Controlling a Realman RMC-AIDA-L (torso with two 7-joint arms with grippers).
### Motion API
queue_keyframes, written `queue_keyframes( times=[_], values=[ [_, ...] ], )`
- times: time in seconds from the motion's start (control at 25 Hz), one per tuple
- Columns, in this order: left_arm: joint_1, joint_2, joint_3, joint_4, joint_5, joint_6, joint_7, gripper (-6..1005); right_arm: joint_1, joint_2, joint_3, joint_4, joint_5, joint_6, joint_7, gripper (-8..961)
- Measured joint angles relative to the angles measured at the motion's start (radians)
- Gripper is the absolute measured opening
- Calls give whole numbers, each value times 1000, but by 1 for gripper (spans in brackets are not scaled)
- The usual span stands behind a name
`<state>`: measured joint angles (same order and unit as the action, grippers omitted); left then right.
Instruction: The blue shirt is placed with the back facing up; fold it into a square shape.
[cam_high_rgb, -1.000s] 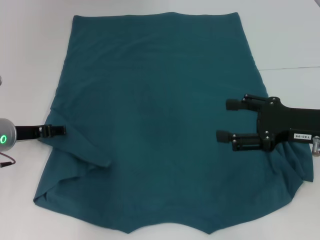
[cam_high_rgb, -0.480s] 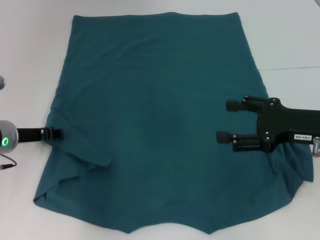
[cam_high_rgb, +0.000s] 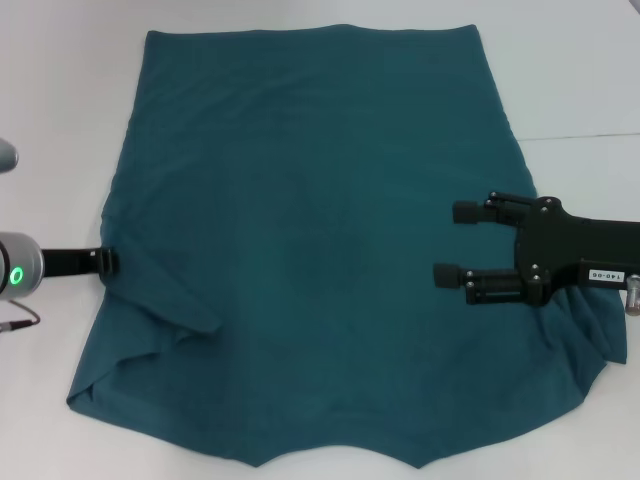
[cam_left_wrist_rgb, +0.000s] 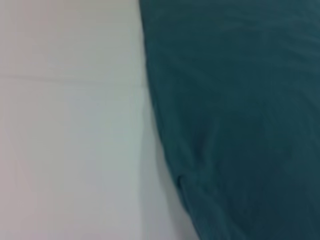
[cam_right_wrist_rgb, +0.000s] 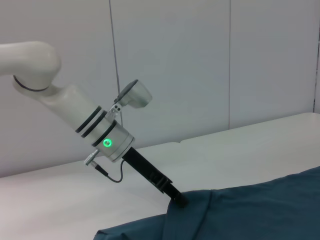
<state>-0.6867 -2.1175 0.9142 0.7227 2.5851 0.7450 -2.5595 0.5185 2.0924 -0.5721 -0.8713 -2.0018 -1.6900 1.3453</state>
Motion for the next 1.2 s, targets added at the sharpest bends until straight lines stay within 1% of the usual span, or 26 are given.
queue_keyframes(
  times=[0.16, 0.24, 0.4, 0.44, 0.6, 0.68, 0.76, 0.92, 1.2],
  values=[
    [-6, -13, 0, 41, 0, 20, 2, 225, -1, 0, 0, 0, 0, 3, 0, 917],
    [-18, -19, 1, 49, 0, 29, 4, 49, -2, 0, 0, 0, 0, 4, 0, 917],
    [-47, -25, 20, 46, 2, 40, 5, 48, -3, 0, 1, 0, 6, 5, -3, 916],
    [-60, -29, 36, 45, 4, 41, 3, 48, -4, 0, 0, 0, 8, 4, -5, 916],
    [-75, -32, 47, 47, 3, 46, -2, 47, -5, 0, 4, 0, 11, 5, -8, 916],
    [-77, -39, 42, 62, 0, 45, -4, 46, -5, 0, 4, 3, 11, 5, -9, 916],
    [-77, -44, 34, 73, 0, 40, -13, 78, -6, 0, 4, 8, 11, 5, -10, 916],
    [-80, -43, 29, 80, -1, 30, -40, 143, -6, 0, 5, 16, 11, 5, -16, 916],
    [-86, -43, 36, 81, -4, 33, -34, 475, -6, 0, 10, 25, 12, 4, -19, 916]
  ],
)
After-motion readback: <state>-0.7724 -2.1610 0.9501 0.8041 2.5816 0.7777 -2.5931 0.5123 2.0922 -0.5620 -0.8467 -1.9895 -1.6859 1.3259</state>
